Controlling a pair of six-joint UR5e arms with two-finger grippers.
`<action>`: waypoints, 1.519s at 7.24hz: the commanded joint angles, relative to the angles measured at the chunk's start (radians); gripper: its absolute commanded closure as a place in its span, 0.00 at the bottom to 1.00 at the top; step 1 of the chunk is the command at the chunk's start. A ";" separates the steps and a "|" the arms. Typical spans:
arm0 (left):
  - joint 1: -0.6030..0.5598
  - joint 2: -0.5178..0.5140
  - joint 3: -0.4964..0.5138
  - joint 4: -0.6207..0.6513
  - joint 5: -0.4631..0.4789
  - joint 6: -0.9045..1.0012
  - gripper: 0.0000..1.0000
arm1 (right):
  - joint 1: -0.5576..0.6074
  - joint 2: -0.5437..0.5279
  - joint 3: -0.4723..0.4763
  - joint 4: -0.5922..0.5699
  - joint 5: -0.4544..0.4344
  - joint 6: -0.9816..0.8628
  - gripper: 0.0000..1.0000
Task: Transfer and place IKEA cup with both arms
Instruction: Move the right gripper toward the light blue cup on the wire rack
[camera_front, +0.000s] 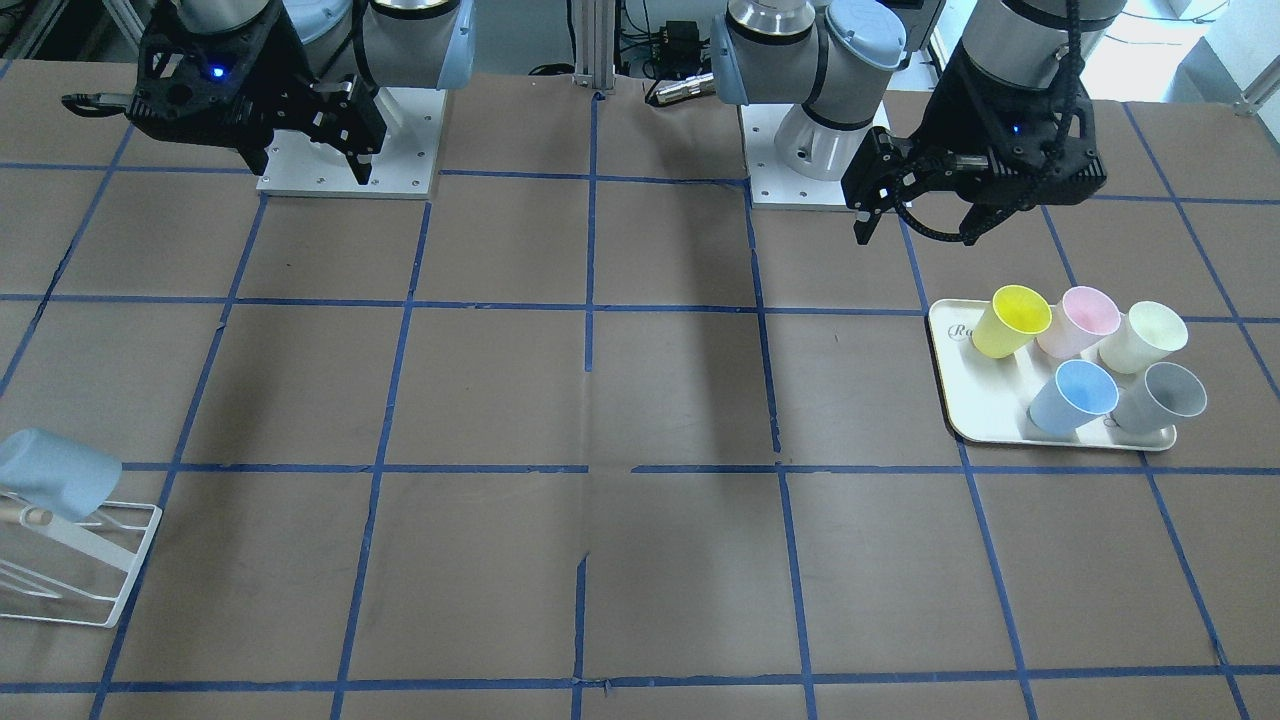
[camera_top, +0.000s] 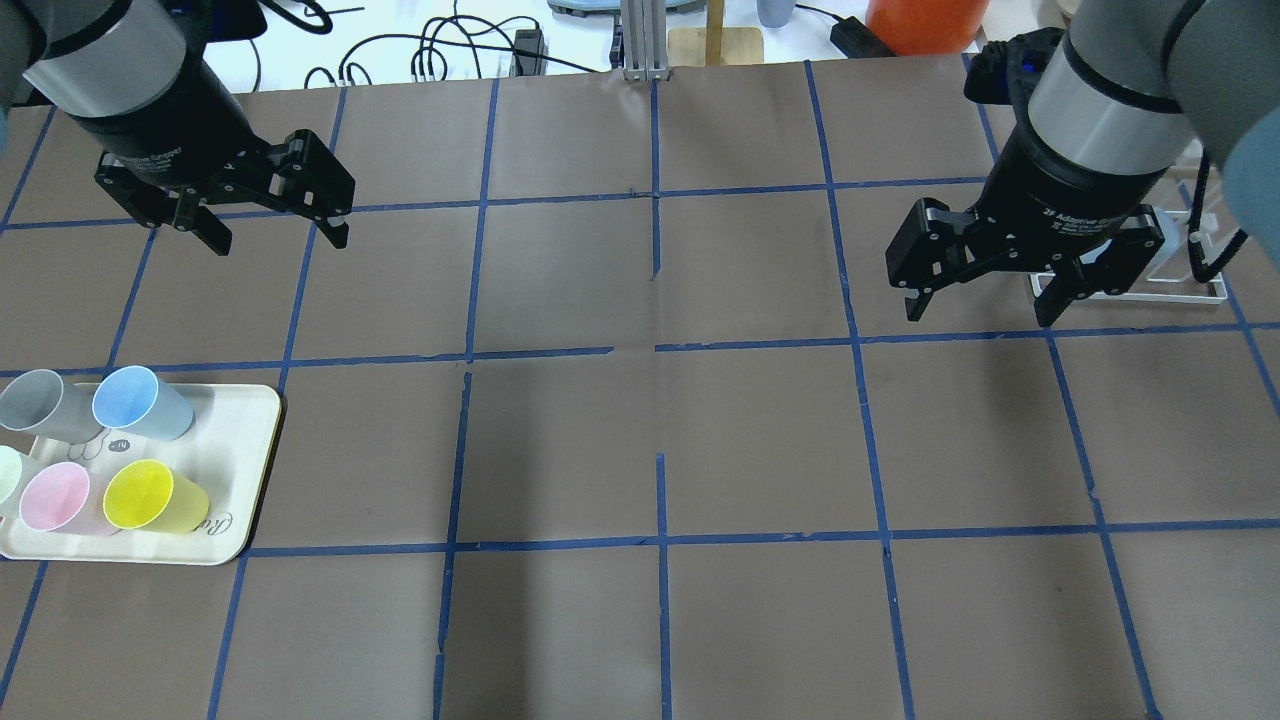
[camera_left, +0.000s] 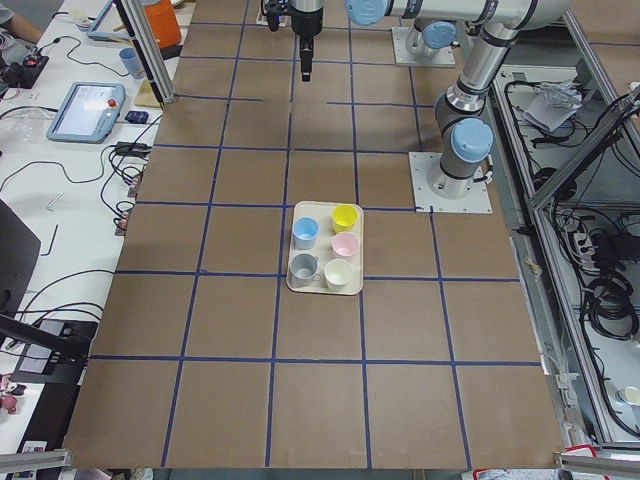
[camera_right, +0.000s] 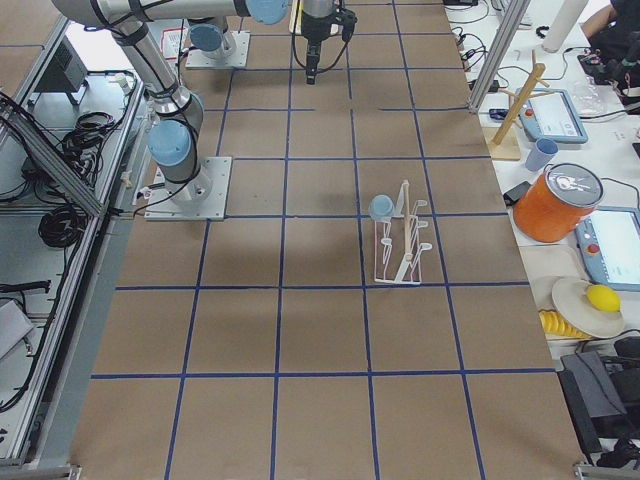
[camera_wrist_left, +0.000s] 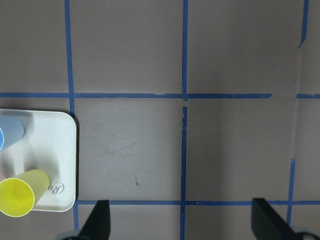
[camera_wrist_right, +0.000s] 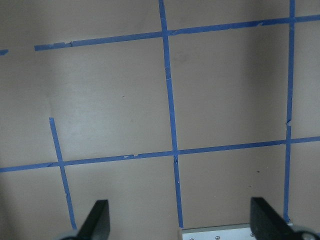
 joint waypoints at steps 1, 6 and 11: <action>0.000 0.001 -0.003 0.001 -0.007 0.002 0.00 | -0.007 0.003 0.000 -0.004 -0.004 -0.003 0.00; -0.004 0.004 -0.018 0.004 0.001 0.000 0.00 | -0.273 0.045 0.000 -0.085 0.009 -0.312 0.00; -0.003 0.005 -0.021 0.004 -0.004 -0.002 0.00 | -0.496 0.170 0.000 -0.232 0.017 -0.687 0.00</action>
